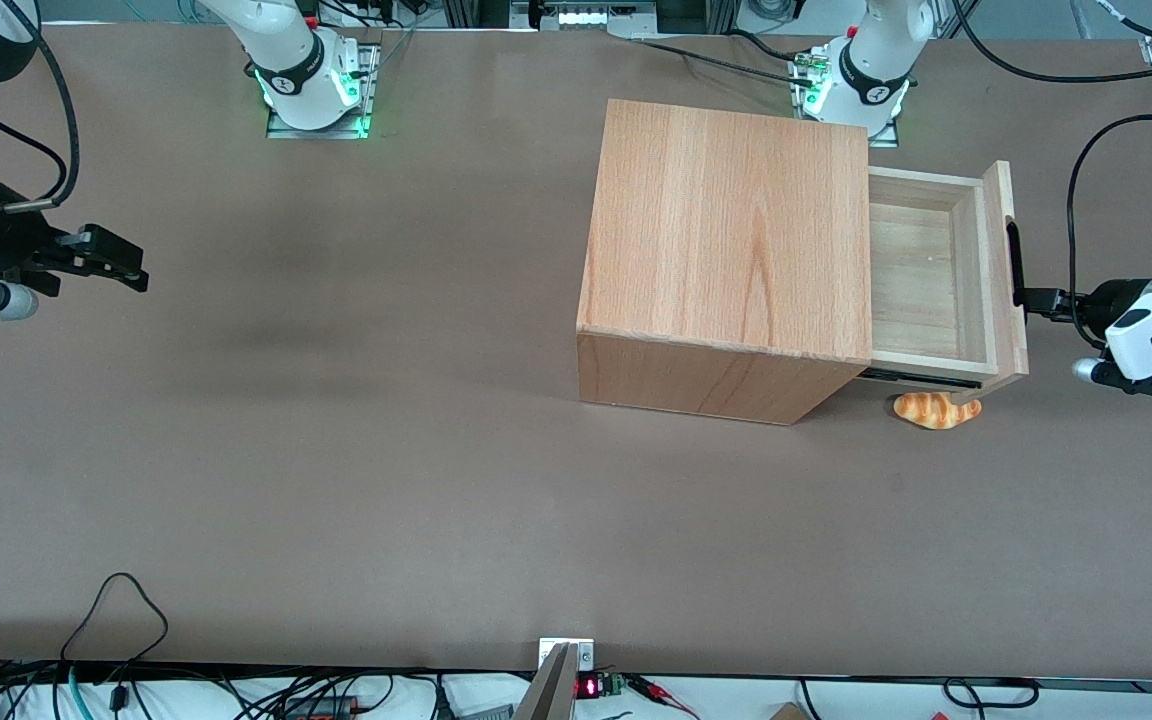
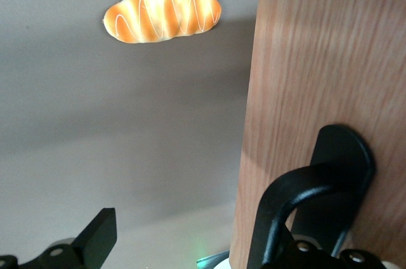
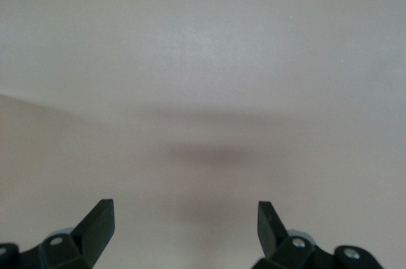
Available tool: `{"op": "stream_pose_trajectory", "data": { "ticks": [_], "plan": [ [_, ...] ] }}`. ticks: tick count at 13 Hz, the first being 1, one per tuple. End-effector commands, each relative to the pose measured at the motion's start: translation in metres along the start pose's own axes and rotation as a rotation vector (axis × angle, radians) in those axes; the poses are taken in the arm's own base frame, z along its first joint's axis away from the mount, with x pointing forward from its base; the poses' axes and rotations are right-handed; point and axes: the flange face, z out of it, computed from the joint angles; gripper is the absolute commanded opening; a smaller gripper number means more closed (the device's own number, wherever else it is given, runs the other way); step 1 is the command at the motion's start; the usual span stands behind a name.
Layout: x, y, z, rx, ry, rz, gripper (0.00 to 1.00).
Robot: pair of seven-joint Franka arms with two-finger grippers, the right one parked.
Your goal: Open top drawer with left arm
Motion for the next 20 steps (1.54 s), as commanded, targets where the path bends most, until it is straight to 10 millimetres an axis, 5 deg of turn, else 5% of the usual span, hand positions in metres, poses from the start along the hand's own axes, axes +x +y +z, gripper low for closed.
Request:
{"op": "stream_pose_trajectory", "data": {
  "ticks": [1,7,17,20],
  "plan": [
    [-0.004,-0.017,-0.008,0.055,-0.003,0.030,1.00],
    [-0.003,-0.039,-0.012,0.039,0.016,-0.001,1.00],
    [-0.004,-0.023,-0.024,-0.065,0.040,0.004,1.00],
    [-0.003,-0.021,-0.044,-0.053,0.077,0.011,1.00]
  ]
}}
